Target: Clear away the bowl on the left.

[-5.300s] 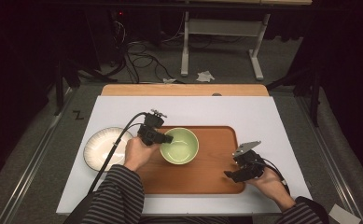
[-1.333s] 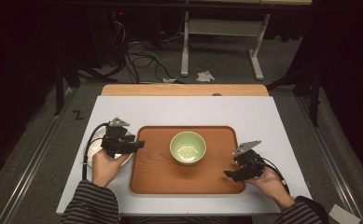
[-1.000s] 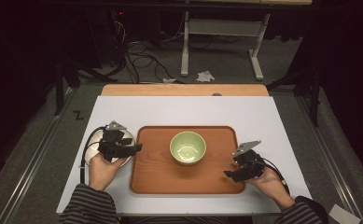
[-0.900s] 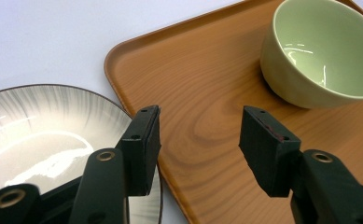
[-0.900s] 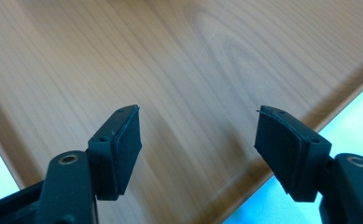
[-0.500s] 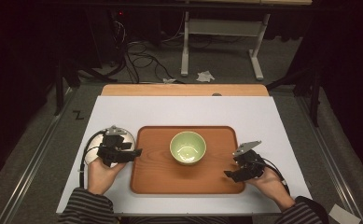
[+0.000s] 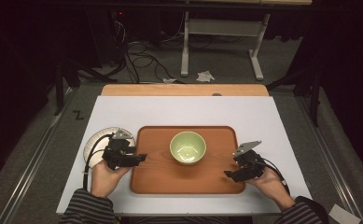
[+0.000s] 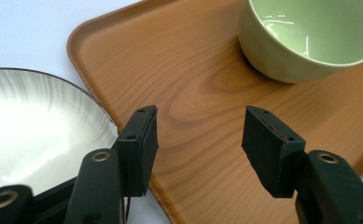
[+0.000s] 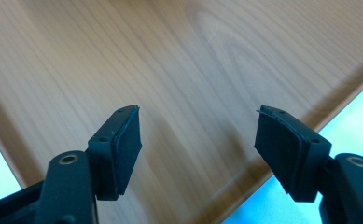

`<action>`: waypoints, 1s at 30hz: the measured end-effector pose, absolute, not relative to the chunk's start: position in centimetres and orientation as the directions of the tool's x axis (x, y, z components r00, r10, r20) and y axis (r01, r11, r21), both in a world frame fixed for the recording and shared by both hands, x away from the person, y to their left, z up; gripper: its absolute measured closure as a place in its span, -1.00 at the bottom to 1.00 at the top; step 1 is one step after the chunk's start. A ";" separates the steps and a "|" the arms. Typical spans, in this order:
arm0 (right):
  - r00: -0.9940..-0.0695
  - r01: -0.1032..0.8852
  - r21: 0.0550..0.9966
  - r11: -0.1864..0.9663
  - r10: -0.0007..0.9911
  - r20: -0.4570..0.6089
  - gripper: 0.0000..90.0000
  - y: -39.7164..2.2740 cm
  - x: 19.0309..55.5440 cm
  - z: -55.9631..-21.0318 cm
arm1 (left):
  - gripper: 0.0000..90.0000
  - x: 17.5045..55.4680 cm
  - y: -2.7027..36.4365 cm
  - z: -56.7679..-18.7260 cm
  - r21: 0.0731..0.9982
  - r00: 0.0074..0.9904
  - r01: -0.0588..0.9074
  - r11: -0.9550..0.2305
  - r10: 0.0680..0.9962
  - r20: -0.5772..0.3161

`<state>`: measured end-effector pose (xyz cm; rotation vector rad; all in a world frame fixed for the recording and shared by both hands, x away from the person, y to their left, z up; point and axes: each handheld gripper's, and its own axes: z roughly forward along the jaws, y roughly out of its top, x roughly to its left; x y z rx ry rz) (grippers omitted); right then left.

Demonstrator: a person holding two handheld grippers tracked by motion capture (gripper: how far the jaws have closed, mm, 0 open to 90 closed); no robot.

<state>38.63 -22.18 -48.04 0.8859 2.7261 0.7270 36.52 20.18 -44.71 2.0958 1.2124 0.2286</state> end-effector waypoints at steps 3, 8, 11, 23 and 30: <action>-0.805 0.502 0.504 0.702 0.593 -0.023 -0.27 -22.2 38.6 -48.0 | 0.01 36.5 20.0 -44.8 0.640 0.553 0.694 -0.329 0.813 -0.182; -0.805 0.502 0.504 0.702 0.592 -0.023 -0.27 -22.2 38.6 -48.0 | 0.01 36.6 19.7 -45.0 0.630 0.559 0.699 -0.339 0.809 -0.185; -0.806 0.502 0.504 0.703 0.592 -0.023 -0.27 -22.2 38.6 -48.1 | 0.00 36.6 19.5 -45.1 0.625 0.558 0.703 -0.340 0.808 -0.188; -0.806 0.500 0.505 0.704 0.591 -0.026 -0.27 -22.1 38.6 -48.0 | -0.01 36.9 18.8 -45.7 0.601 0.567 0.715 -0.358 0.799 -0.198; -0.804 0.503 0.505 0.702 0.594 -0.024 -0.27 -22.1 38.6 -48.0 | -0.01 37.1 18.4 -46.0 0.588 0.571 0.721 -0.366 0.795 -0.206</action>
